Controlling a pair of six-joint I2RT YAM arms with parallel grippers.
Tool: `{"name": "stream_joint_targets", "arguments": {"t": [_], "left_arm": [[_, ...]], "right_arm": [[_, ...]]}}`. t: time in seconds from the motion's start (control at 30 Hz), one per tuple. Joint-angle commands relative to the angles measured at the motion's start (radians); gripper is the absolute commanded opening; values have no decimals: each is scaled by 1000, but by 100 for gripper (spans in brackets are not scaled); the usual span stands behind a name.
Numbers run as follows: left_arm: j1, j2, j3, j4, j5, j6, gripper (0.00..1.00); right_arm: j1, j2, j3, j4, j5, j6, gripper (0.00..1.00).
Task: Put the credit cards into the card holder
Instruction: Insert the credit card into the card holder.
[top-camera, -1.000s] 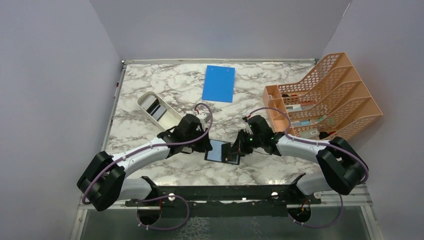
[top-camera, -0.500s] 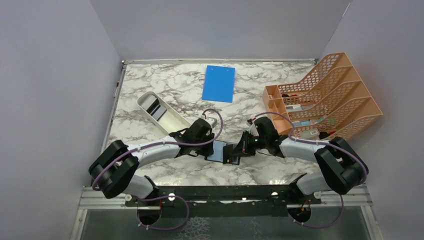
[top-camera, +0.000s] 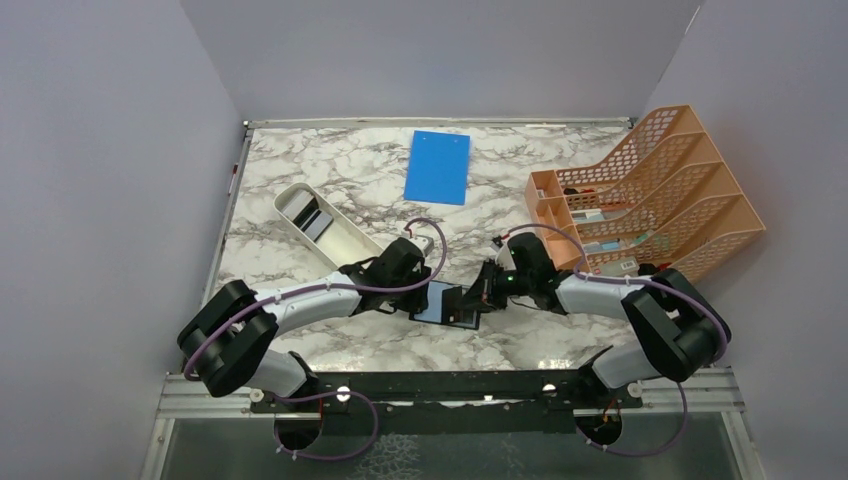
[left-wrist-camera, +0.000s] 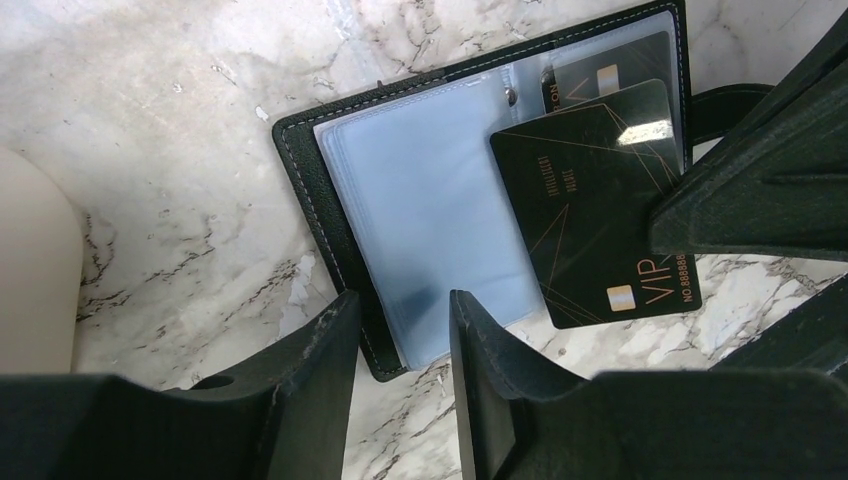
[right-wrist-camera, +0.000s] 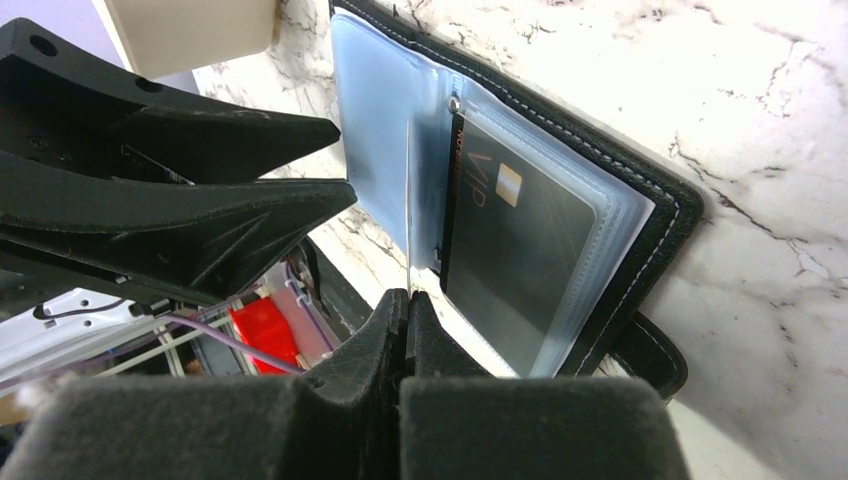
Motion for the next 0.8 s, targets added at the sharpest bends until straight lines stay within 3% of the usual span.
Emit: {"name": "stream_joint_targets", "arguments": {"t": [0.0,0.47,0.6,0.77], "left_arm": [[-7,14,10,4,0,20,41],[-15,58,8,44,59,37,43],[-18,44,4,43,55,34,43],[-18,36,-1,49,71,36,36]], "right_arm": [[-6,24,-13,60,-5,10,1],[-6,42,-46,140,53,35,1],[-6,21,-45,79,87,6,1],[-7,-3,-58,40,85,-27,1]]}}
